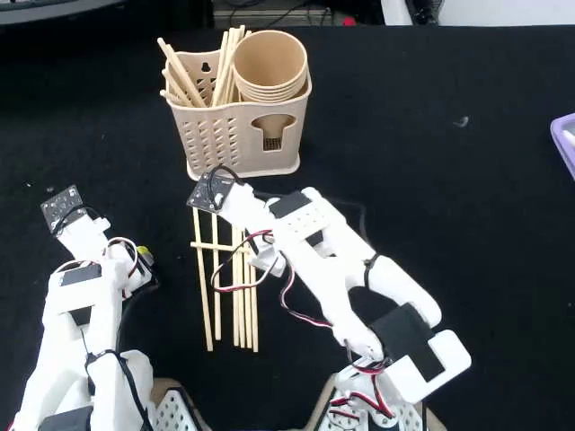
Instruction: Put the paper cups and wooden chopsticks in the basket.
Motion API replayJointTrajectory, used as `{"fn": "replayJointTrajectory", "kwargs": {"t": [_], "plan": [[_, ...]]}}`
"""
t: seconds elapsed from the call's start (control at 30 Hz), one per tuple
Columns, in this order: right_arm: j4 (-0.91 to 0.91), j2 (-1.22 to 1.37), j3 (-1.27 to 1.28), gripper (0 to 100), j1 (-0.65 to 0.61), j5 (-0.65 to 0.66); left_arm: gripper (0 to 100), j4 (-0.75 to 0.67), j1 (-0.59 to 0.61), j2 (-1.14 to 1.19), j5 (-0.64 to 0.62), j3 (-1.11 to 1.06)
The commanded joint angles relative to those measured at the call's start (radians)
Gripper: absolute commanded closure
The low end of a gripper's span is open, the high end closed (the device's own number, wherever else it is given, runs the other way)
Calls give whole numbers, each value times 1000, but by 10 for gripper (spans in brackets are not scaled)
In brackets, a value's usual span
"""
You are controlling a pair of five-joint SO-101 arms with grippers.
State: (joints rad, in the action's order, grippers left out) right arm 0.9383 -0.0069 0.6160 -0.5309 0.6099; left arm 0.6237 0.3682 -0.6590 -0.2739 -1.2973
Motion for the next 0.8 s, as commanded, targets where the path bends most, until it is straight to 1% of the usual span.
{"fn": "replayJointTrajectory", "kwargs": {"t": [0.0,0.17,0.47,0.53,0.63,0.77], "plan": [[-18,-1,-7,839,34,12,791,-15,2,-25,5,8],[-52,-1,12,722,68,11,791,-15,2,-25,5,8],[-48,2,48,717,35,23,791,-15,2,-25,5,8],[-41,24,48,740,35,64,791,-15,2,-25,5,8],[-38,77,39,845,37,115,791,-15,2,-25,5,8],[-12,99,-1,953,37,120,791,-15,2,-25,5,8]]}}
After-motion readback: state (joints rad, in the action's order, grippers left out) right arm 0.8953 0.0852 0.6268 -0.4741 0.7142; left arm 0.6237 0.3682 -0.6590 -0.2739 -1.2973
